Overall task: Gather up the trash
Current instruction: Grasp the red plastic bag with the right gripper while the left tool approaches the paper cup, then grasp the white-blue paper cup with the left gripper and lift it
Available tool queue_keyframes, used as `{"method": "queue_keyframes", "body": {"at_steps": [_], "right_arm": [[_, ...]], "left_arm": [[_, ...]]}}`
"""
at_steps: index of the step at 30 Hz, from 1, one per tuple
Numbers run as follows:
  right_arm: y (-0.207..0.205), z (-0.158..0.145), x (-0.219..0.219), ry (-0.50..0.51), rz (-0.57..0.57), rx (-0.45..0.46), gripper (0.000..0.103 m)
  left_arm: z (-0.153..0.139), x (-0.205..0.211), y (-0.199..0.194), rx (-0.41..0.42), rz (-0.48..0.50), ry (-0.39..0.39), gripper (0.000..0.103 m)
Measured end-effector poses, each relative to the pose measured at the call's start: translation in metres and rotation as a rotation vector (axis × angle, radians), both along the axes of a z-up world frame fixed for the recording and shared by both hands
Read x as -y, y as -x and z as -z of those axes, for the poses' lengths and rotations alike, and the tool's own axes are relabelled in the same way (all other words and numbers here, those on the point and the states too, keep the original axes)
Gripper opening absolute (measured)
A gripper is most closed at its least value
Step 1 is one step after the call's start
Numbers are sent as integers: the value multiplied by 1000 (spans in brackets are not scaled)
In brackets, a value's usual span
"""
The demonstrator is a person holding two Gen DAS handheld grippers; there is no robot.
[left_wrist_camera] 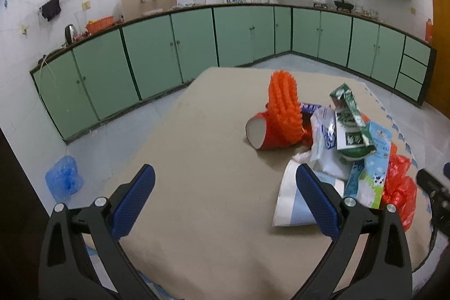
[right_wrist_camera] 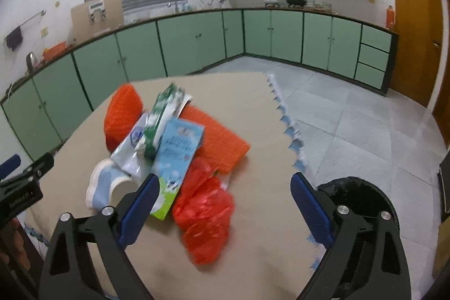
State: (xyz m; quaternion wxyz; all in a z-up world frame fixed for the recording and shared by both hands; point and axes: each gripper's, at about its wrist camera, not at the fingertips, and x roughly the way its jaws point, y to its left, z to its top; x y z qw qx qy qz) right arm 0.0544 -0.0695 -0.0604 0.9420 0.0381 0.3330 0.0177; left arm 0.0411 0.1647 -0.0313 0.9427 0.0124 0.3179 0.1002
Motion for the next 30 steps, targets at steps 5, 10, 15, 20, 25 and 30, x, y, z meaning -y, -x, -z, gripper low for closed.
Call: {"method": "queue_keyframes", "body": {"at_steps": [5, 10, 15, 20, 25, 30], "right_arm": [[-2, 26, -3, 32, -2, -62, 86], [-6, 42, -2, 2, -45, -108, 70], [-6, 44, -6, -72, -155, -133, 30], [11, 30, -1, -66, -194, -81, 25], [21, 15, 16, -53, -161, -39, 24], [24, 7, 30, -51, -131, -20, 24]], "left_arm": [[12, -2, -3, -28, 9, 2, 97], [21, -1, -6, -47, 16, 12, 97], [28, 4, -10, -60, 36, 26, 97], [34, 14, -11, -66, 74, 40, 97], [37, 26, -14, -71, 117, 75, 97], [43, 44, -17, -80, 160, 73, 97]]}}
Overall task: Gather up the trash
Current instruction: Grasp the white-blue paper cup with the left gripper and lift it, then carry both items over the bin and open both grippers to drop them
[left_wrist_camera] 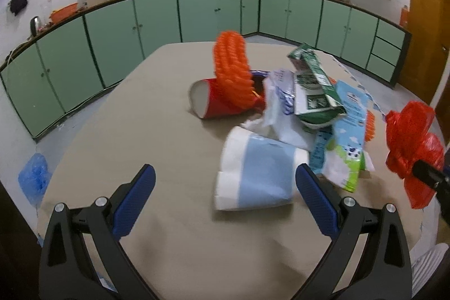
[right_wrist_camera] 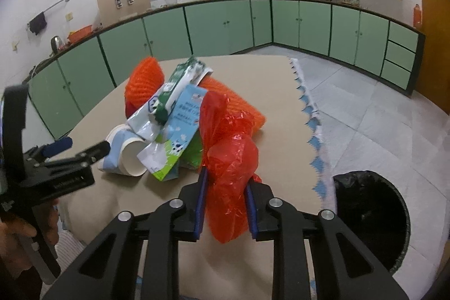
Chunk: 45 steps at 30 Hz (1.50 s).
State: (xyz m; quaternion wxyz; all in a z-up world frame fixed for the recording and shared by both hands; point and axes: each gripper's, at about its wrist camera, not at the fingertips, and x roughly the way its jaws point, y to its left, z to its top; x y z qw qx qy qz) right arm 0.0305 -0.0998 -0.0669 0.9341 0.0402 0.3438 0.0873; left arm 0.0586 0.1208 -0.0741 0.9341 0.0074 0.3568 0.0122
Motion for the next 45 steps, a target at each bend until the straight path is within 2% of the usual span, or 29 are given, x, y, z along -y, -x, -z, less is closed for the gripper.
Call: {"method": "queue_keyframes", "body": {"at_steps": [4, 15, 23, 25, 26, 27, 29, 34, 39, 45], "right_arm": [[-2, 1, 10, 0, 26, -7, 24], [-3, 6, 10, 6, 26, -16, 24], [-2, 6, 10, 10, 32, -20, 24], [-2, 6, 10, 13, 33, -21, 24], [-1, 5, 10, 14, 33, -20, 24], [-1, 5, 9, 16, 33, -19, 24], [-1, 3, 9, 16, 34, -16, 24], [3, -1, 13, 13, 43, -4, 24], [10, -11, 22, 11, 61, 25, 24], [24, -23, 64, 10, 155, 50, 24]], "left_arm": [[8, 11, -7, -12, 13, -5, 97], [9, 16, -8, -13, 47, 50, 97], [26, 11, -17, -70, 31, 87, 97], [28, 9, -17, -76, 36, 97, 93], [28, 9, -16, -74, 44, 106, 79], [29, 8, -16, -78, 53, 112, 73], [30, 9, -16, -82, 60, 120, 72], [20, 12, -6, -29, 57, 89, 72], [-6, 18, 9, 44, 60, 82, 72], [-36, 54, 17, 91, 170, 105, 72]]}}
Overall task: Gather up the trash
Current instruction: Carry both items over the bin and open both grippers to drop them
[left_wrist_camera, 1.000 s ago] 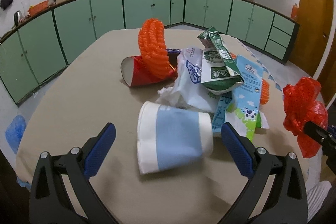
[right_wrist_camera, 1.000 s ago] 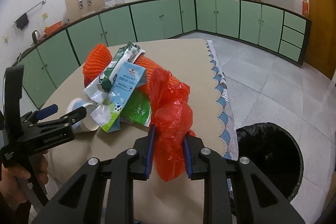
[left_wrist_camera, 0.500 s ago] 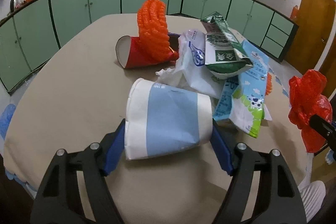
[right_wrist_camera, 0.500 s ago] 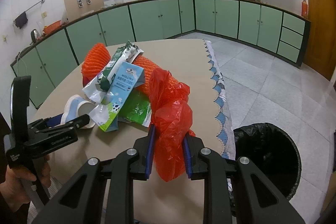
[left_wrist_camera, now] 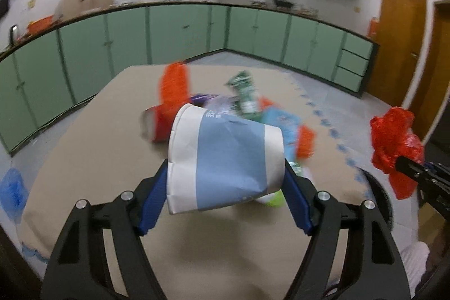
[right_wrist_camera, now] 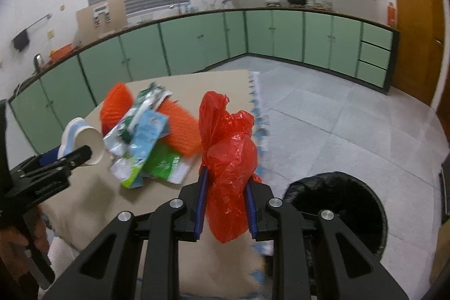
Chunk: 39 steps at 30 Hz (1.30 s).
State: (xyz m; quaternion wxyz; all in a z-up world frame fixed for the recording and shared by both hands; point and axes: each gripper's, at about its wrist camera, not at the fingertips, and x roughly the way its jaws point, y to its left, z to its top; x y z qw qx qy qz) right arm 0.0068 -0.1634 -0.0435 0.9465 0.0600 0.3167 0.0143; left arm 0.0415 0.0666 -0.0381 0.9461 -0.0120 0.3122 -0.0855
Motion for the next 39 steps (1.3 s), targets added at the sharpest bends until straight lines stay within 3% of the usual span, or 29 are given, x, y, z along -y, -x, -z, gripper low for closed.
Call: {"method": "queue_keyframes", "body": {"at_steps": [11, 19, 25, 31, 34, 39], "right_arm": [[26, 12, 108, 12, 249, -44, 24], [26, 39, 161, 18, 340, -103, 24], [20, 60, 194, 5, 377, -153, 28], [21, 74, 214, -5, 433, -185, 50], [25, 74, 216, -1, 444, -175, 55], [26, 62, 200, 1, 443, -134, 72]], "left_arm": [[6, 130, -15, -31, 297, 26, 72], [28, 221, -39, -58, 450, 36, 72], [53, 264, -60, -117, 539, 54, 73], [64, 288, -65, -161, 602, 85, 85], [61, 283, -55, -144, 601, 96, 87], [43, 254, -45, -74, 547, 66, 90]]}}
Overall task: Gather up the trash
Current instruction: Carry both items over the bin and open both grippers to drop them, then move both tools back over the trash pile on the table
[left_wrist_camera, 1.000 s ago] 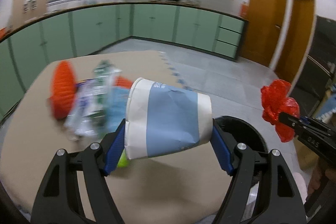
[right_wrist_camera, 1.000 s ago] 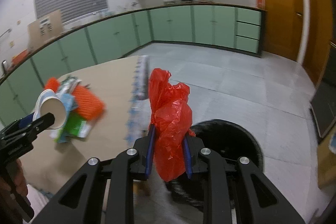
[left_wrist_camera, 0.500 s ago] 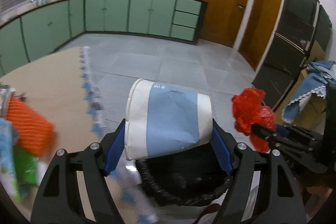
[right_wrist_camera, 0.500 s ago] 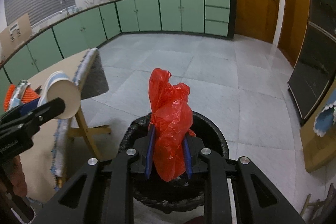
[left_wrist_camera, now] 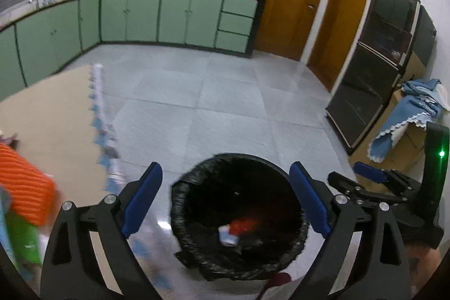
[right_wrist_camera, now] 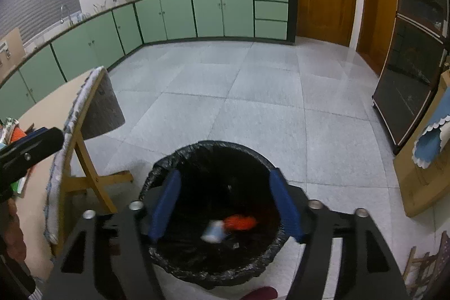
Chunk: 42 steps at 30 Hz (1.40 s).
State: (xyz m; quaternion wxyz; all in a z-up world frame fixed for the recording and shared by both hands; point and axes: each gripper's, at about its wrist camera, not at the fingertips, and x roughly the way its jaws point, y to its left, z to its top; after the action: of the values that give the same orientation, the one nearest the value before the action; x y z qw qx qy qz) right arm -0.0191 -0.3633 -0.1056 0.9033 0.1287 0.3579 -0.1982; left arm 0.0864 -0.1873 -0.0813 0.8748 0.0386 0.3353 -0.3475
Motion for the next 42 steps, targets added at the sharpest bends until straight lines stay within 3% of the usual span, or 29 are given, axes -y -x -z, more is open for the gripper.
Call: {"method": "queue_keyframes", "body": {"at_steps": [5, 14, 25, 34, 42], "right_arm": [[-3, -20, -33, 26, -48, 58, 84], [-22, -45, -105, 12, -188, 149, 85], [-70, -62, -210, 7, -381, 218, 85], [-106, -58, -294, 27, -489, 231, 85], [-135, -51, -344, 49, -547, 227, 83]], "left_arm": [[-23, -47, 6, 85, -115, -23, 91], [-47, -158, 13, 175, -378, -90, 92], [-59, -270, 6, 174, -653, -141, 92], [-48, -341, -6, 132, -765, -153, 92], [-40, -369, -13, 115, -793, -155, 92]]}}
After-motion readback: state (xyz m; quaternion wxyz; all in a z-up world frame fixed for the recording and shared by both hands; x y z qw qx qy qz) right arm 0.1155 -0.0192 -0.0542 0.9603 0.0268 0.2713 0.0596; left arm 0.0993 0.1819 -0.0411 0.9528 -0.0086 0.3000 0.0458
